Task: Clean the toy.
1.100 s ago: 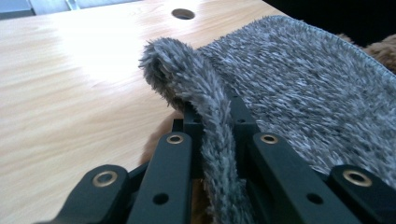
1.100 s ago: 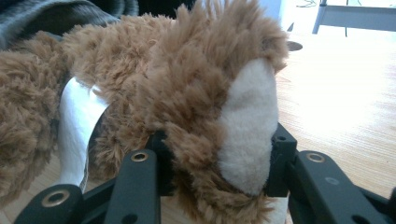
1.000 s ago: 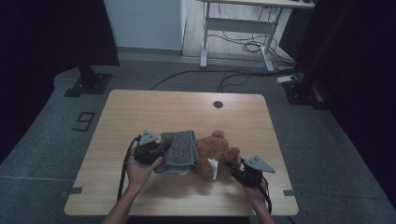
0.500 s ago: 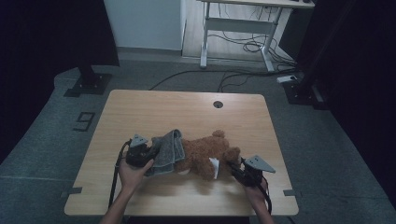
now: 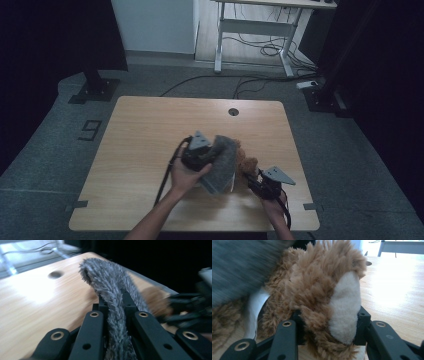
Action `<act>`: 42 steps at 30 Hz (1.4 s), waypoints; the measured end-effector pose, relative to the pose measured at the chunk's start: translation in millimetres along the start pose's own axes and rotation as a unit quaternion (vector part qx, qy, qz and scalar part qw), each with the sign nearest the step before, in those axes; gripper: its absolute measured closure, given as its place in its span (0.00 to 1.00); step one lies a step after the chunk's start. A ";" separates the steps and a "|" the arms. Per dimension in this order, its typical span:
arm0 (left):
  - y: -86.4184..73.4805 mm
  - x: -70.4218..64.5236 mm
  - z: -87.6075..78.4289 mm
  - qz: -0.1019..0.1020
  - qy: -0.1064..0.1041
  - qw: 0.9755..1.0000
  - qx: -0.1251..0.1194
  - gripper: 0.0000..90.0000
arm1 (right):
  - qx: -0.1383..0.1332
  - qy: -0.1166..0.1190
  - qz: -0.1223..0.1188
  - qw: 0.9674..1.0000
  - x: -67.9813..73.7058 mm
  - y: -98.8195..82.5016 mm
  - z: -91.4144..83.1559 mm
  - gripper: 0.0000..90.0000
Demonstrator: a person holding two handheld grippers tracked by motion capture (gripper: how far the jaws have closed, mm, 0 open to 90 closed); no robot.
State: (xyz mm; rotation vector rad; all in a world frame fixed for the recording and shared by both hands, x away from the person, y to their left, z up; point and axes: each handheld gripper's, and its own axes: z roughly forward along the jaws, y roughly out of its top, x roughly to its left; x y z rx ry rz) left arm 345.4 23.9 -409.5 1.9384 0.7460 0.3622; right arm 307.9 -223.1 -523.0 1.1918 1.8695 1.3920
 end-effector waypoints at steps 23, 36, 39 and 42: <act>-25.6 30.5 32.5 0.000 0.077 0.994 0.079 0.92 | -0.001 -0.009 0.000 1.000 4.4 -1.2 2.0 0.65; -70.1 85.8 -29.5 -0.066 0.102 0.992 0.036 0.92 | -0.003 -0.010 0.000 1.000 4.7 -2.4 1.5 0.65; -84.1 95.3 -42.2 -0.084 0.108 0.990 0.027 0.92 | -0.003 -0.011 0.000 1.000 4.9 -2.8 1.4 0.65; -91.4 99.5 -47.2 -0.089 0.111 0.989 0.028 0.92 | -0.002 -0.012 0.001 1.000 4.9 -3.0 1.5 0.65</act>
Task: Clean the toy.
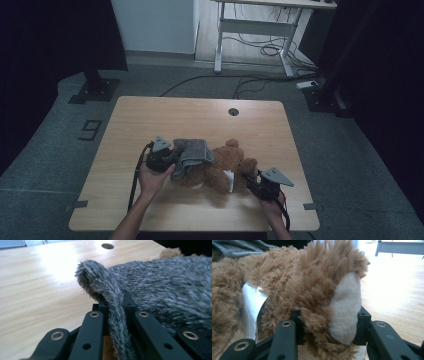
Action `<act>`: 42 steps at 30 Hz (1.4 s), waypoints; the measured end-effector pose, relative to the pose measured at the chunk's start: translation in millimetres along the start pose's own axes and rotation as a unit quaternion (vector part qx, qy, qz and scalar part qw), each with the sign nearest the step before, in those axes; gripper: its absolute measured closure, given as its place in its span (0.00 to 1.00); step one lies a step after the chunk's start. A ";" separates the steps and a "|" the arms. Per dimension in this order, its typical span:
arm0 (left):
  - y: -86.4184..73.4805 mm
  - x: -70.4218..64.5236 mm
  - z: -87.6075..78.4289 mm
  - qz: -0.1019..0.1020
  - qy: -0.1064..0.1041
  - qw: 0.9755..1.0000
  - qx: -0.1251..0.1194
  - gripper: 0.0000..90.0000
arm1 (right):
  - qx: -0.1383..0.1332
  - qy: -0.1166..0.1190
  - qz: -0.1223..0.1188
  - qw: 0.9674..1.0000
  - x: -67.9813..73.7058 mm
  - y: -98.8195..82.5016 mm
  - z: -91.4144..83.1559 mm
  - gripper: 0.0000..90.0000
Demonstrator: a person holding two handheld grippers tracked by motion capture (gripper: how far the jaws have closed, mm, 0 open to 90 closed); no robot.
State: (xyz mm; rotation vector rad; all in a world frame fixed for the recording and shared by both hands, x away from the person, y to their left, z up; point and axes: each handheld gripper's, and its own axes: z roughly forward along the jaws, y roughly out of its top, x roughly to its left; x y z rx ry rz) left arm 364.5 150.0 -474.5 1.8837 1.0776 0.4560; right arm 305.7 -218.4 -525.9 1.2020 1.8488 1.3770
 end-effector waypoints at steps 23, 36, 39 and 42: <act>37.7 -22.1 -11.0 0.008 -0.047 0.999 -0.016 0.91 | -0.001 -0.007 0.007 1.000 -1.5 -2.2 0.7 0.66; 80.3 -131.8 59.9 0.071 -0.125 0.989 0.018 0.91 | -0.001 -0.003 0.005 1.000 -2.5 -2.8 -0.1 0.65; 78.9 -152.5 74.9 0.094 -0.128 0.987 0.036 0.91 | -0.001 -0.002 0.006 1.000 -2.5 -3.0 -0.2 0.65; 68.6 -158.7 85.9 0.125 -0.105 0.985 0.056 0.91 | 0.001 -0.002 0.004 1.000 -2.6 -3.6 -0.4 0.65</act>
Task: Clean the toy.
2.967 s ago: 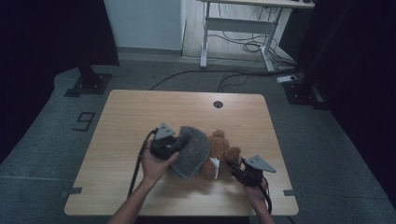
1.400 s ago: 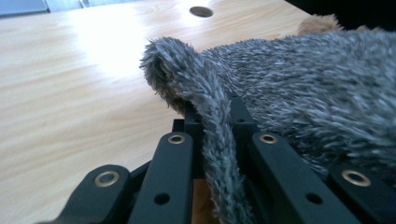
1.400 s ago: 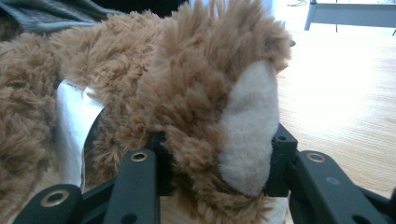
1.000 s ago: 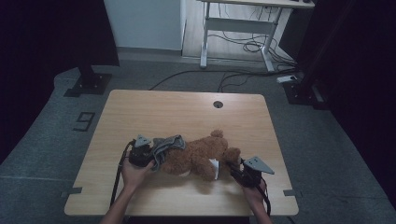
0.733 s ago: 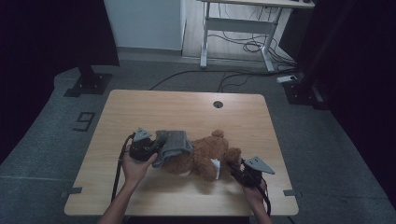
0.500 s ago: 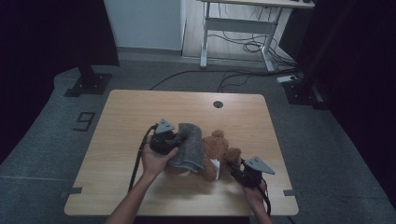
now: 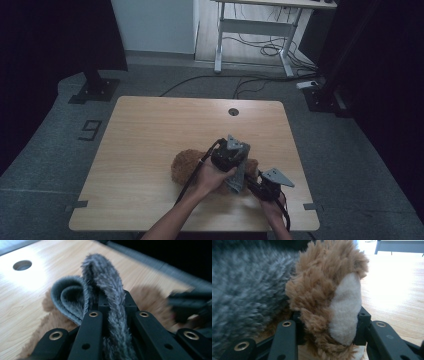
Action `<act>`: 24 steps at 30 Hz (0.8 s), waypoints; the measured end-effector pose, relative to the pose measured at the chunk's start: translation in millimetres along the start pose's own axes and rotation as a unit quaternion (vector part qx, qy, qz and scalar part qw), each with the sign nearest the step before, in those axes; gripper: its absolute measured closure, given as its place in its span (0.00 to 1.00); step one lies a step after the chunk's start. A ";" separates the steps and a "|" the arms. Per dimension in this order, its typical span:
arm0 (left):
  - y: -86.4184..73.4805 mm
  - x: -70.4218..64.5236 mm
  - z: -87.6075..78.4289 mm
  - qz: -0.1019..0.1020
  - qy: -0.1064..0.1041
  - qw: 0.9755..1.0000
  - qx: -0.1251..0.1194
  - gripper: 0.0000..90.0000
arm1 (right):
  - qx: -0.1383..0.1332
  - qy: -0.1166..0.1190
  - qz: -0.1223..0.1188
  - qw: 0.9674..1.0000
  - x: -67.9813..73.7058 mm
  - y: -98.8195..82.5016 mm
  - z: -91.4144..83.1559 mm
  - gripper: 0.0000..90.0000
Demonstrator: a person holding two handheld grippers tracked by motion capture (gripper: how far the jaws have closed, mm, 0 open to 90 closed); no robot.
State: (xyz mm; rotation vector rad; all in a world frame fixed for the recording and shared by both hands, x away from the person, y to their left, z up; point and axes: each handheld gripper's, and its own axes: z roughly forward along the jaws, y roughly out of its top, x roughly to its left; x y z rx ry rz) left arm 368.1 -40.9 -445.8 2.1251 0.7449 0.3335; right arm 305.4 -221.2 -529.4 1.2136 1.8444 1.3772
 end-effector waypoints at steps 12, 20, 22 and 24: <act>-53.5 59.9 -68.6 -0.056 0.072 0.996 -0.014 0.91 | 0.000 -0.006 -0.003 1.000 2.5 -0.5 0.3 0.65; -104.4 95.6 -104.4 -0.124 0.067 0.988 -0.059 0.91 | -0.001 -0.006 -0.007 1.000 6.6 -0.9 0.7 0.65; -109.4 97.6 -109.5 -0.127 0.073 0.987 -0.064 0.91 | 0.000 -0.005 -0.005 1.000 6.2 -0.9 0.5 0.65; -115.8 99.8 -114.5 -0.136 0.074 0.986 -0.070 0.91 | 0.000 -0.005 -0.006 1.000 6.1 -1.1 0.1 0.65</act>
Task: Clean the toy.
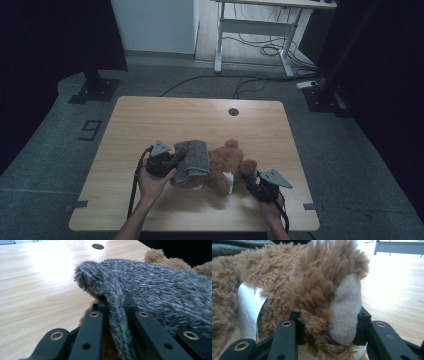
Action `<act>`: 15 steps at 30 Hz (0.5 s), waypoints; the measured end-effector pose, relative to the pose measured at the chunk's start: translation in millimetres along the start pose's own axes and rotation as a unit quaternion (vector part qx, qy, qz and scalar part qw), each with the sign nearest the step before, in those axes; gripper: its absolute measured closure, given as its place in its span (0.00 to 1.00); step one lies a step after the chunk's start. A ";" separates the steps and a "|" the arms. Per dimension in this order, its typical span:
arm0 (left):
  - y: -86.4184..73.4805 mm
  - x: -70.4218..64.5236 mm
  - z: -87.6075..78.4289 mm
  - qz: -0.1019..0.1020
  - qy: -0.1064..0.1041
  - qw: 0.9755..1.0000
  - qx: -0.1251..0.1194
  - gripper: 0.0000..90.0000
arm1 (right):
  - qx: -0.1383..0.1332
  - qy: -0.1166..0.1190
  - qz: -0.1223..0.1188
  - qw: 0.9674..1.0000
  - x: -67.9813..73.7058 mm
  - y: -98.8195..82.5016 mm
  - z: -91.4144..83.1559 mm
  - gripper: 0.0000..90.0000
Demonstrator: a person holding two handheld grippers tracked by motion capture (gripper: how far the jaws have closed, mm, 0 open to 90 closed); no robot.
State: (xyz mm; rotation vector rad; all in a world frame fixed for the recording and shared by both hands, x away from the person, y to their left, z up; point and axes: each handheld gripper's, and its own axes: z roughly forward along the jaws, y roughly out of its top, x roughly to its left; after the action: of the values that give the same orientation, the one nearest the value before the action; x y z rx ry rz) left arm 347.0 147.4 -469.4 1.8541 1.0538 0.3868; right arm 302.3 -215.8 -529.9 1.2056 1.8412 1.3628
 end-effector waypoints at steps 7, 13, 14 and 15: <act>-15.6 16.0 -10.8 -0.023 0.015 1.000 0.008 0.91 | 0.001 0.000 0.000 1.000 -0.7 0.0 0.3 0.65; -31.6 30.3 -7.5 -0.042 0.023 0.998 0.041 0.91 | 0.003 0.001 -0.001 1.000 -1.6 0.3 0.2 0.65; -31.6 30.3 -7.5 -0.042 0.023 0.998 0.041 0.91 | 0.003 0.001 -0.001 1.000 -1.6 0.3 0.2 0.65; -31.4 30.5 -8.5 -0.044 0.020 0.998 0.038 0.91 | 0.002 0.001 0.000 1.000 -2.1 0.3 0.6 0.65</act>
State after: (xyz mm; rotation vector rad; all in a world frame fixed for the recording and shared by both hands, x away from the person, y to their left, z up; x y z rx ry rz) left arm 343.6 182.7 -496.5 1.8658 1.1882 0.3367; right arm 303.8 -217.3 -530.0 1.2071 1.8465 1.3620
